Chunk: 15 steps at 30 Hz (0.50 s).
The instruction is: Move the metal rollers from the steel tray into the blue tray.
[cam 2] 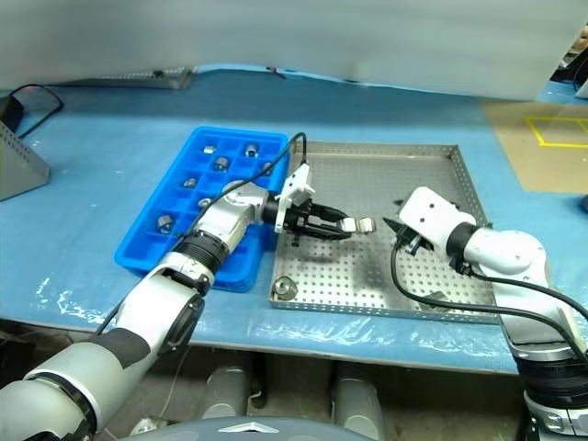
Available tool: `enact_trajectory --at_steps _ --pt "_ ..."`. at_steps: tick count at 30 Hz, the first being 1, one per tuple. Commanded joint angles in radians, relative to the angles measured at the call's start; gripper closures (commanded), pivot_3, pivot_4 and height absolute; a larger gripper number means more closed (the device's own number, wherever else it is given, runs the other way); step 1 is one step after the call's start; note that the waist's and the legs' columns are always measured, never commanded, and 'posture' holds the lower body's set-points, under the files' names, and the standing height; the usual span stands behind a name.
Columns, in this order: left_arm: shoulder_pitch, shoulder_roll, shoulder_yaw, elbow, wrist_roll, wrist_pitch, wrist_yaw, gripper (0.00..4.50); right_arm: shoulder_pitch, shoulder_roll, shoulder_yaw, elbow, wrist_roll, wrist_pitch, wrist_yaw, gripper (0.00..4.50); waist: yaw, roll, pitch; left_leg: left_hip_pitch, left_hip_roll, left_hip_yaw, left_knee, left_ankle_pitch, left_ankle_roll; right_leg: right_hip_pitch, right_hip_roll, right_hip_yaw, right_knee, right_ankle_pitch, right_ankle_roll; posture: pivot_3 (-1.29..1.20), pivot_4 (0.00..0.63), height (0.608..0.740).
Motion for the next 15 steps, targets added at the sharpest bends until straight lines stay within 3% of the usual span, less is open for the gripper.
enact_trajectory --at_steps 1,2,15 --pt "-0.018 0.014 0.022 -0.059 -0.041 0.031 -0.045 2.8 0.005 -0.019 -0.003 -0.075 0.066 0.07 0.03 1.43 0.0 0.0 0.0 -0.001 -0.001 0.0 0.0 0.0 0.0 0.0 0.0 0.0 0.0 0.0 0.0 -0.13 0.15 0.74" --pt "-0.017 0.015 0.019 -0.053 -0.037 0.027 -0.047 2.8 0.006 -0.032 0.002 -0.098 0.091 0.108 0.049 1.08 0.0 0.0 0.0 -0.001 -0.001 0.0 0.0 0.0 0.0 0.0 0.0 0.0 -0.001 0.0 0.0 -0.13 0.15 0.74" --pt "-0.026 -0.018 0.015 -0.035 -0.025 0.001 -0.031 2.8 0.008 -0.15 0.069 -0.156 0.098 0.139 0.068 1.08 0.0 0.0 0.0 -0.002 -0.002 0.0 0.0 0.0 0.0 0.0 -0.002 0.0 -0.002 0.0 0.0 -0.14 0.15 0.74"
